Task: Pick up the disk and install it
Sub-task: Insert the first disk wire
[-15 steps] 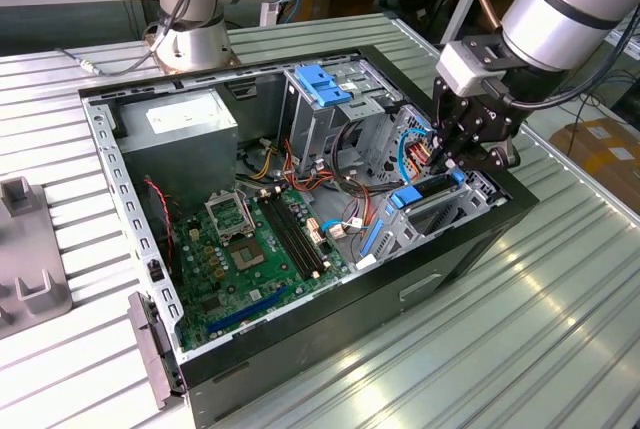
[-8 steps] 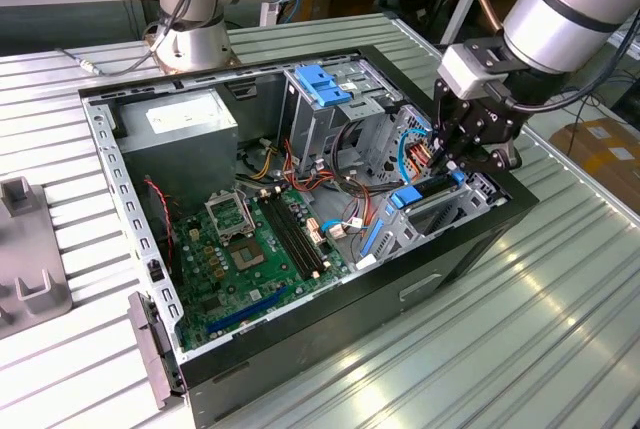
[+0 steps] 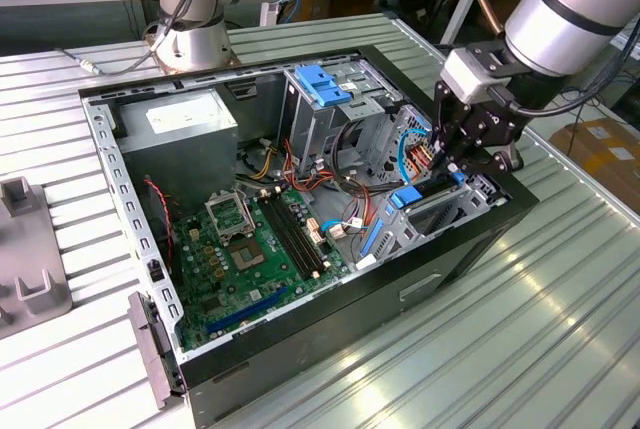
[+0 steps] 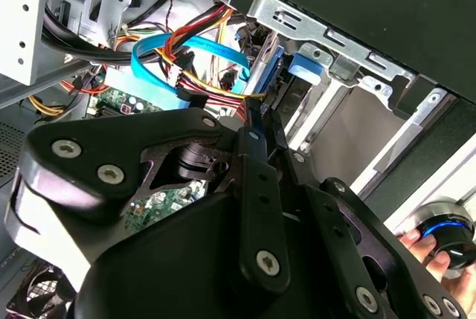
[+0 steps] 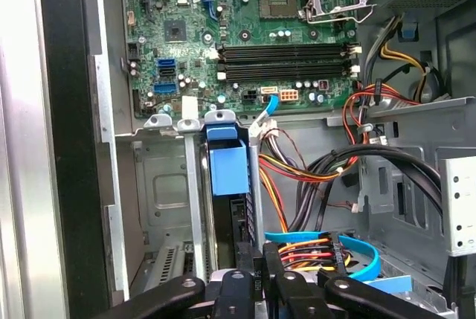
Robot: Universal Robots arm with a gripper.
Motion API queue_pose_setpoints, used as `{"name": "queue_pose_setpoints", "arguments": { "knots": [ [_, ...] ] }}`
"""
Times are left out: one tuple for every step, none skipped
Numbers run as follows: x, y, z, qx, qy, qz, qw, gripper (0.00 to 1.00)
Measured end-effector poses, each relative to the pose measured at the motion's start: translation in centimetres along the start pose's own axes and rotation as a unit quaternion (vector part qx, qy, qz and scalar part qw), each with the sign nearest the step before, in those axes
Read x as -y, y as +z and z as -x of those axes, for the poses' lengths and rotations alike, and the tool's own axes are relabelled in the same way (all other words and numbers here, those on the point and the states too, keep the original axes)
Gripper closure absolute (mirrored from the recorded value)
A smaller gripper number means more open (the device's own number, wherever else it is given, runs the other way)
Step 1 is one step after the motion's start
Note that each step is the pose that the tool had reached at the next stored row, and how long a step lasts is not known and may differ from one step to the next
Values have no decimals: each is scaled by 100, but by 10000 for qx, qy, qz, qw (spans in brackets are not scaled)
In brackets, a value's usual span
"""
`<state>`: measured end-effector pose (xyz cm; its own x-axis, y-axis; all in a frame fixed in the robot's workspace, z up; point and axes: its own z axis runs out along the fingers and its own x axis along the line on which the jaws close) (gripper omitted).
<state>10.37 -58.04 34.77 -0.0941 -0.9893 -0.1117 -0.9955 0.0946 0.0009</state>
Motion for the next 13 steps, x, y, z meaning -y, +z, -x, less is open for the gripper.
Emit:
{"name": "queue_pose_setpoints", "arguments": {
  "knots": [
    [1,2,-4,-1,1,0,10000,83],
    [2,4,-8,0,1,0,10000,83],
    [4,7,-17,-1,1,0,10000,83],
    [6,10,-28,-1,1,0,10000,83],
    [7,12,-33,0,1,0,10000,83],
    [8,15,-35,0,1,0,10000,83],
    [9,18,-35,-1,1,0,10000,83],
    [10,20,-36,-1,1,0,10000,83],
    [11,23,-37,-1,-1,0,10000,83],
    [13,25,-37,-1,-7,0,10000,83],
    [13,27,-36,-1,-31,3,10000,83],
    [14,29,-35,0,-52,6,10000,83],
    [14,30,-33,0,-73,8,10000,83]
  ]
}}
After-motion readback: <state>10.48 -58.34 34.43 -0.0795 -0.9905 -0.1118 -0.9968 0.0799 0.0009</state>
